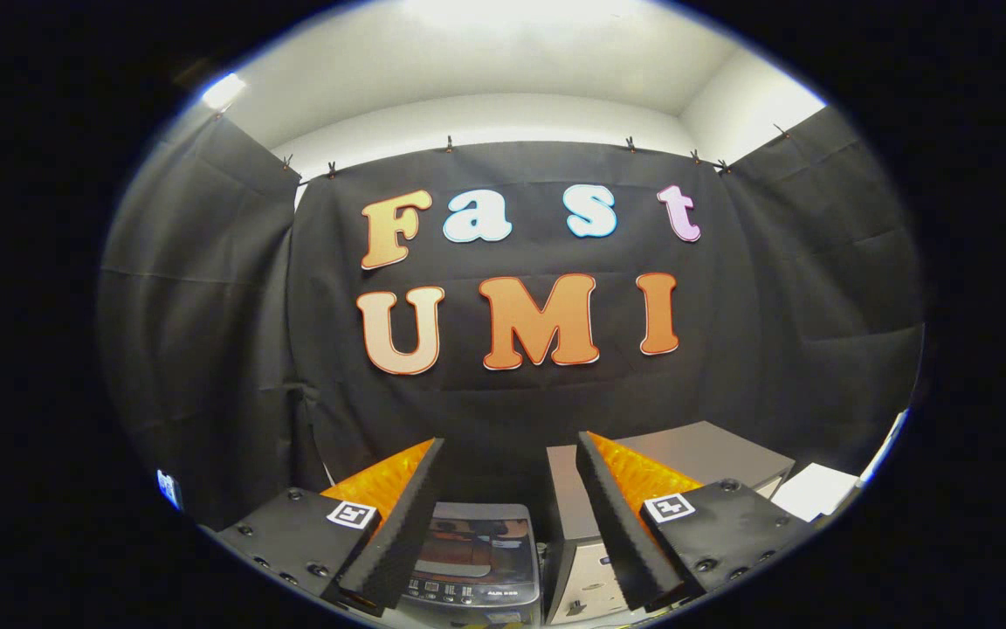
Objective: Put the clothes into the washing machine and then close the washing machine lid.
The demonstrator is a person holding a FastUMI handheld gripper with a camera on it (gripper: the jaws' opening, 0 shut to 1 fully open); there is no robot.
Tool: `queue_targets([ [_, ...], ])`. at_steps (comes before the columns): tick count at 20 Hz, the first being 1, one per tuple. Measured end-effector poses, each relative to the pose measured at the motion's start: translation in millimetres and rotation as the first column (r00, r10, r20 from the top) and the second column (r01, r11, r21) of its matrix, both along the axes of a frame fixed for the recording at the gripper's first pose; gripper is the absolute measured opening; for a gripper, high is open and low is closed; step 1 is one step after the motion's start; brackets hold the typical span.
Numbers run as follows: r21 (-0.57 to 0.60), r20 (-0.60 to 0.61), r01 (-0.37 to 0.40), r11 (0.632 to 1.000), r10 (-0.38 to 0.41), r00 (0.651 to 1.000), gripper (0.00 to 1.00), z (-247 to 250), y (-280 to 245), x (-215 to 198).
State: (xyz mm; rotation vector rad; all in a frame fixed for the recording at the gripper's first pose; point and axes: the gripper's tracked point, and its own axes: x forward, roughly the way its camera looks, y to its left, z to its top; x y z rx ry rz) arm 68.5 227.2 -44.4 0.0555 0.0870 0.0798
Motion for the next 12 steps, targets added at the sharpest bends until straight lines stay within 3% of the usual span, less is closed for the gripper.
queue_targets([
  [4,0.022,0.011,0.015,1.0,-0.015,1.0,0.96,6.1,-23.1,8.2],
  [12,0.008,0.024,0.014,1.0,-0.015,1.0,0.96,8.0,-15.2,15.2],
])
